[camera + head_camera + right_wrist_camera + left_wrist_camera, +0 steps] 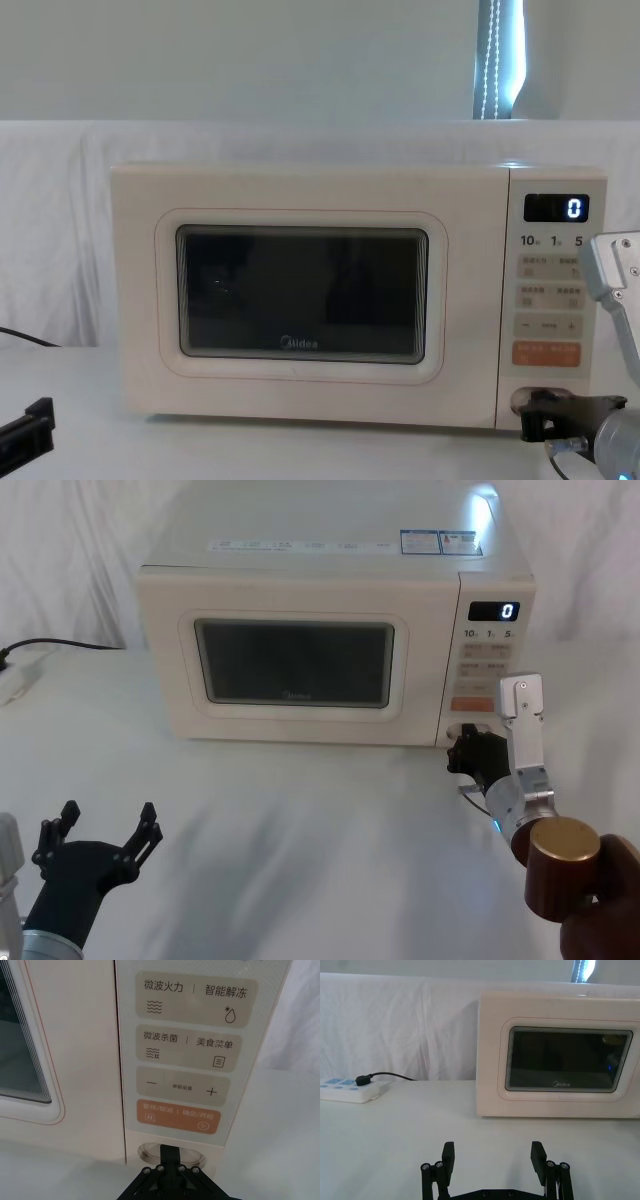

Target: Press the button to open the microwave door with one hand; close the microwave door with the other hand.

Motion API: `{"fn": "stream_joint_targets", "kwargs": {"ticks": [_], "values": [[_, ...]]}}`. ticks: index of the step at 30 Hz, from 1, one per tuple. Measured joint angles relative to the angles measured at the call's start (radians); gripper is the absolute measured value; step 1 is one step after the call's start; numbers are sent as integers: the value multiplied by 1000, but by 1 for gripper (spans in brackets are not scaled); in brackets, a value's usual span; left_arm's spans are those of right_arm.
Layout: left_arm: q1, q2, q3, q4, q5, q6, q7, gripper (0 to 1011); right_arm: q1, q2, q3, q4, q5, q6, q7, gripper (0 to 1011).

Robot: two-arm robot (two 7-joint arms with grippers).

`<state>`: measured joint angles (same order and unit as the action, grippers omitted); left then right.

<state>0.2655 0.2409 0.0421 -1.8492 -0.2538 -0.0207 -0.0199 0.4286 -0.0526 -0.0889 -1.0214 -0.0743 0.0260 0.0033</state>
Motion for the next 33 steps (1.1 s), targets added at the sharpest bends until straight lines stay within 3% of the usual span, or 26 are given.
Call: {"fn": "stream_joint_targets", "kwargs": {"ticks": [33], "values": [[0, 0, 0, 0, 0, 0, 0, 1001, 54, -5, 16, 79, 5, -22, -9, 0]]}}
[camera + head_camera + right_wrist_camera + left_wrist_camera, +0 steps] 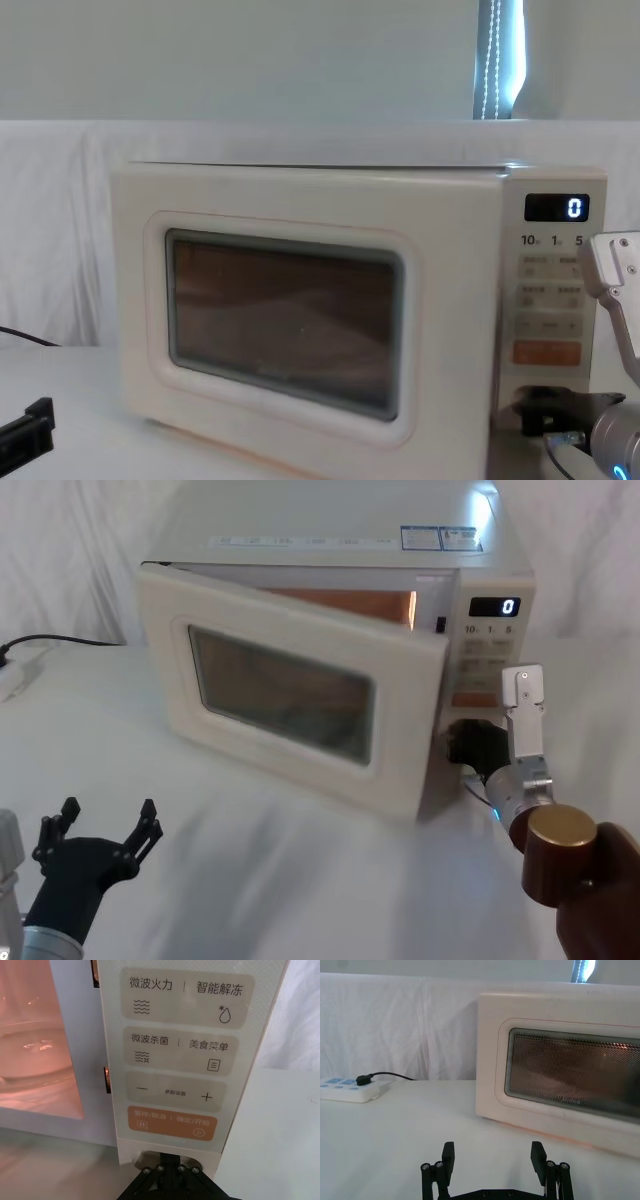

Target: Press the button to open the microwave door with one hand; close the microwave door with the other hand.

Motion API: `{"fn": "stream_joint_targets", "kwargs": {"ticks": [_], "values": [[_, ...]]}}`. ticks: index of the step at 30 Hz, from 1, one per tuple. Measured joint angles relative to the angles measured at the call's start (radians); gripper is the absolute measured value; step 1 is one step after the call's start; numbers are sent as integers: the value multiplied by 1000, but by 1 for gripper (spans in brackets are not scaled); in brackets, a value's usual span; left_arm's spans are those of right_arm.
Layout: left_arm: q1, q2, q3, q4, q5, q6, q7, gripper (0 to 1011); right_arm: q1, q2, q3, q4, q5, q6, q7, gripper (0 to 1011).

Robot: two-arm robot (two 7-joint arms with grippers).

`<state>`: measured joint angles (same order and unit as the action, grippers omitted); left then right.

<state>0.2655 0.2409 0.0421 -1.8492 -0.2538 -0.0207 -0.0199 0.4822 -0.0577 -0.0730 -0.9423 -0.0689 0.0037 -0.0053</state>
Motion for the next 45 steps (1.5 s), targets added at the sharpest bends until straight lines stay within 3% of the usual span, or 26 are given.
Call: {"fn": "stream_joint_targets", "kwargs": {"ticks": [9, 16, 36, 45], "values": [[0, 0, 0, 0, 0, 0, 0, 1001, 6, 0, 2, 10, 3, -7, 2, 0], [0, 0, 0, 0, 0, 0, 0, 1001, -11, 3, 0, -22, 8, -4, 17, 0], [0, 0, 0, 0, 0, 0, 0, 1001, -189, 29, -31, -301, 21, 96, 65, 0], [0, 0, 0, 0, 0, 0, 0, 1001, -301, 54, -30, -452, 69, 99, 112, 0]]}}
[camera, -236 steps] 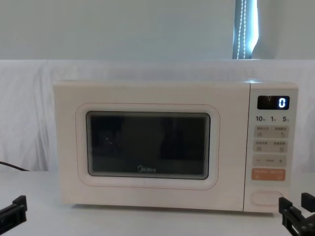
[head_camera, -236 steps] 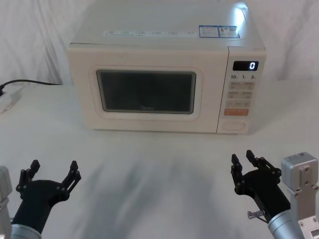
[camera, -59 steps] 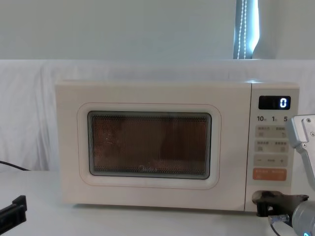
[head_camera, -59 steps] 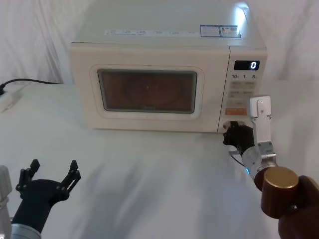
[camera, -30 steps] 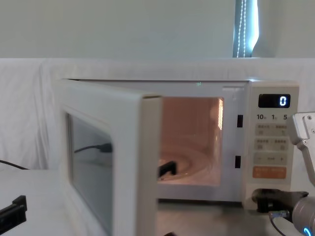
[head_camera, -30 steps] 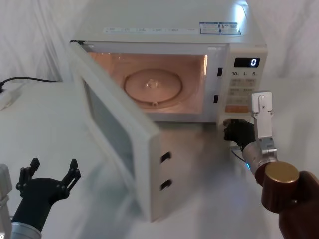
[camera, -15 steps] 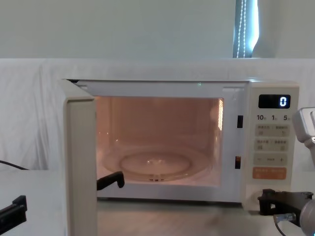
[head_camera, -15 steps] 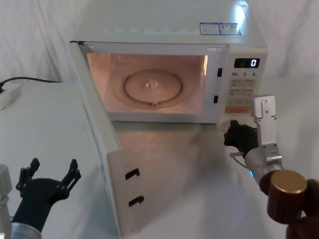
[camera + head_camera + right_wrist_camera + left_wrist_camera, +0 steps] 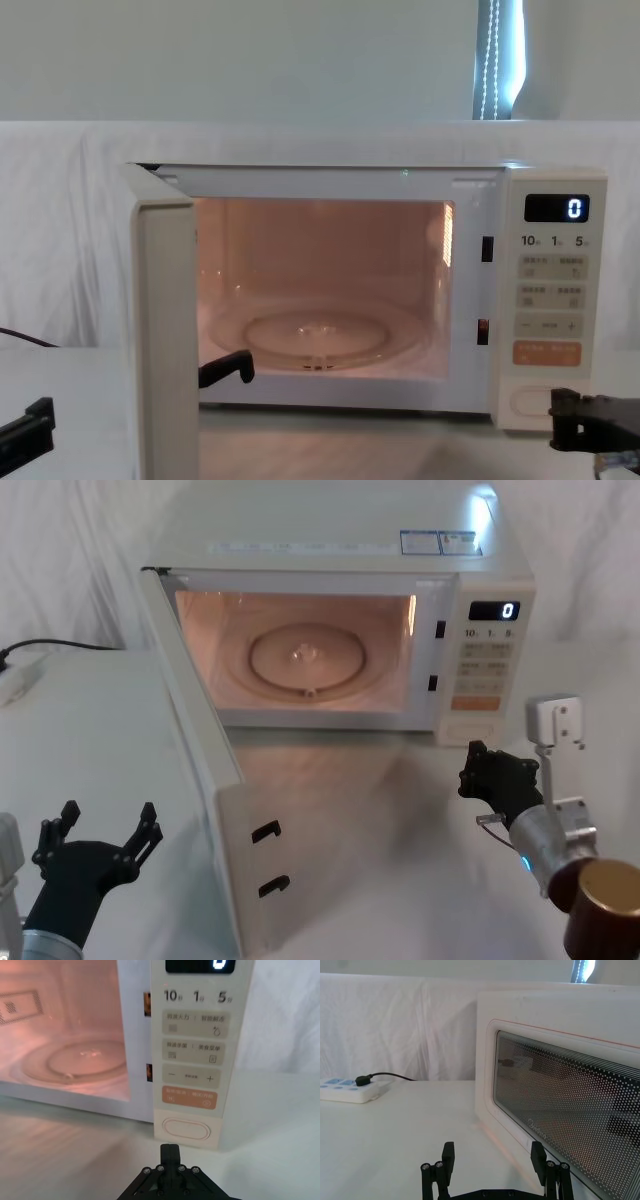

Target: Press the button to open the microwave door with one hand; close the microwave door with the other hand.

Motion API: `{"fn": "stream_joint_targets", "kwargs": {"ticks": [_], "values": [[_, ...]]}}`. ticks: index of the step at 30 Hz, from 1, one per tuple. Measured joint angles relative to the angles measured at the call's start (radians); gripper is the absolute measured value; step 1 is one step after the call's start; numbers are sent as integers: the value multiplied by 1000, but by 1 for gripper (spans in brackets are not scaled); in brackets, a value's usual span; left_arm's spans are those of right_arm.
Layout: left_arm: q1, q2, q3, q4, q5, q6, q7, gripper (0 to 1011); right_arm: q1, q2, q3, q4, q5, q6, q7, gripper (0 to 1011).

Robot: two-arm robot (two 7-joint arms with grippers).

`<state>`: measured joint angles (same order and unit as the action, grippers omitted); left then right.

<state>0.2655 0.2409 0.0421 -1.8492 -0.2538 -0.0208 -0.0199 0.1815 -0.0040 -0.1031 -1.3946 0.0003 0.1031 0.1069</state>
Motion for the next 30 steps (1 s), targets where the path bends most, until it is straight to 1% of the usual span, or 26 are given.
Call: {"fn": "stream_joint_targets", "kwargs": {"ticks": [3, 4, 6, 8, 9, 10, 11, 12, 13, 16, 17, 19, 20, 22, 24, 29, 30], "values": [[0, 0, 0, 0, 0, 0, 0, 1001, -32, 8, 3, -40, 19, -20, 14, 0], [0, 0, 0, 0, 0, 0, 0, 1001, -54, 16, 3, -68, 29, -36, 24, 0], [0, 0, 0, 0, 0, 0, 0, 1001, -84, 29, 4, -104, 41, -56, 32, 0], [0, 0, 0, 0, 0, 0, 0, 1001, -104, 36, 5, -126, 48, -71, 35, 12], [0, 0, 0, 0, 0, 0, 0, 1001, -121, 42, 10, -144, 56, -87, 35, 37], [0, 0, 0, 0, 0, 0, 0, 1001, -121, 42, 10, -144, 56, -87, 35, 37], [0, 0, 0, 0, 0, 0, 0, 1001, -135, 47, 16, -156, 65, -101, 35, 81], [0, 0, 0, 0, 0, 0, 0, 1001, -142, 49, 19, -160, 70, -107, 34, 101], [0, 0, 0, 0, 0, 0, 0, 1001, -153, 54, 25, -168, 81, -120, 34, 149], [0, 0, 0, 0, 0, 0, 0, 1001, -165, 61, 33, -175, 95, -134, 35, 200], [0, 0, 0, 0, 0, 0, 0, 1001, -172, 67, 37, -177, 103, -145, 37, 251], [0, 0, 0, 0, 0, 0, 0, 1001, -178, 74, 44, -177, 114, -156, 39, 295], [0, 0, 0, 0, 0, 0, 0, 1001, -179, 76, 45, -177, 117, -158, 39, 356], [0, 0, 0, 0, 0, 0, 0, 1001, -182, 82, 51, -175, 125, -165, 39, 390], [0, 0, 0, 0, 0, 0, 0, 1001, -183, 85, 54, -171, 130, -168, 39, 474], [0, 0, 0, 0, 0, 0, 0, 1001, -183, 94, 62, -159, 136, -170, 34, 615], [0, 0, 0, 0, 0, 0, 0, 1001, -183, 97, 64, -157, 136, -170, 31, 671]]}}
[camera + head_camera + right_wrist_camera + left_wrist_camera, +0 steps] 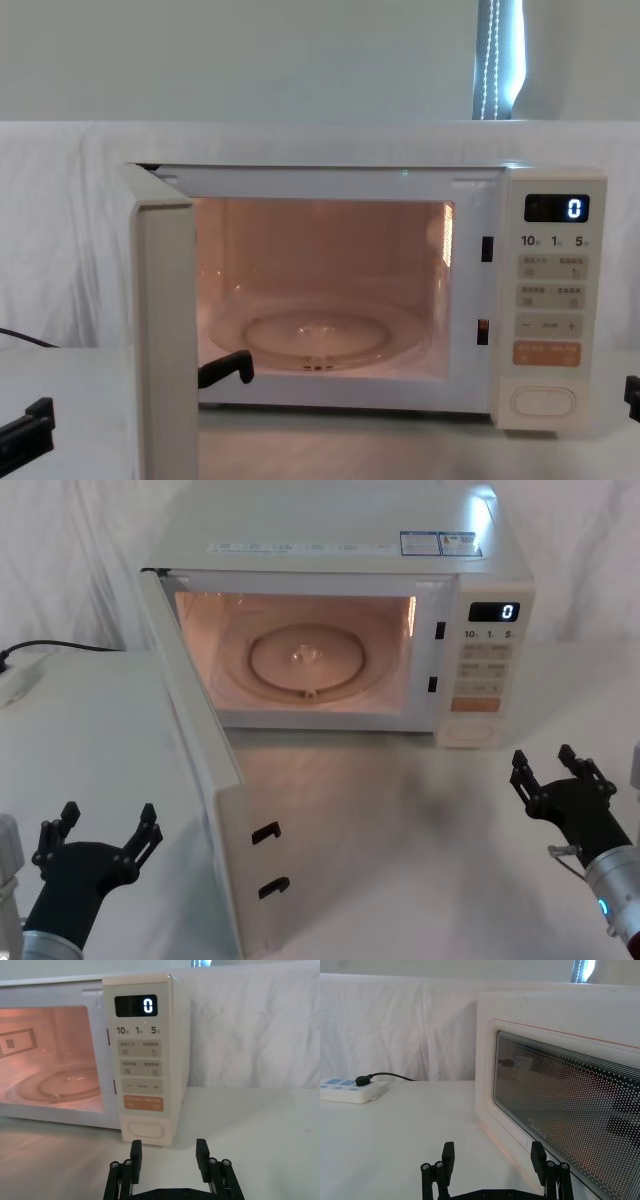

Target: Press the button to open the microwave door with one hand; close the microwave door with the other hand.

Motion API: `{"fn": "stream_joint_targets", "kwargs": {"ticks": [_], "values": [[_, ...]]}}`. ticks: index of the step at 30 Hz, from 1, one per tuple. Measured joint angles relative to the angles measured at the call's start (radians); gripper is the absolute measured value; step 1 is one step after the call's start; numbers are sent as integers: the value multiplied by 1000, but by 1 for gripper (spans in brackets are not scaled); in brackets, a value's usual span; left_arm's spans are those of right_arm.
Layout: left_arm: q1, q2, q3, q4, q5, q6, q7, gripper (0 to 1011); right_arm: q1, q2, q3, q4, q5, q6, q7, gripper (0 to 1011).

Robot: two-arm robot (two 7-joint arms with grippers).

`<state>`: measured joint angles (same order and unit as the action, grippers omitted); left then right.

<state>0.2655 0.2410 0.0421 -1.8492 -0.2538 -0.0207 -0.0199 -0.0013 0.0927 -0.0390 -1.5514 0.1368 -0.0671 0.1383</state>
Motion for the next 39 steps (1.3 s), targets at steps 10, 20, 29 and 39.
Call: {"fn": "stream_joint_targets", "kwargs": {"ticks": [10, 20, 29, 39], "values": [[0, 0, 0, 0, 0, 0, 0, 1001, 2, 15, 12, 7, -5, 11, -17, 941], [0, 0, 0, 0, 0, 0, 0, 1001, 8, 19, 17, 19, -16, 19, -29, 1002], [0, 0, 0, 0, 0, 0, 0, 1001, 8, 18, 16, 19, -16, 20, -29, 1002], [0, 0, 0, 0, 0, 0, 0, 1001, 8, 18, 15, 18, -16, 20, -29, 1002]]}}
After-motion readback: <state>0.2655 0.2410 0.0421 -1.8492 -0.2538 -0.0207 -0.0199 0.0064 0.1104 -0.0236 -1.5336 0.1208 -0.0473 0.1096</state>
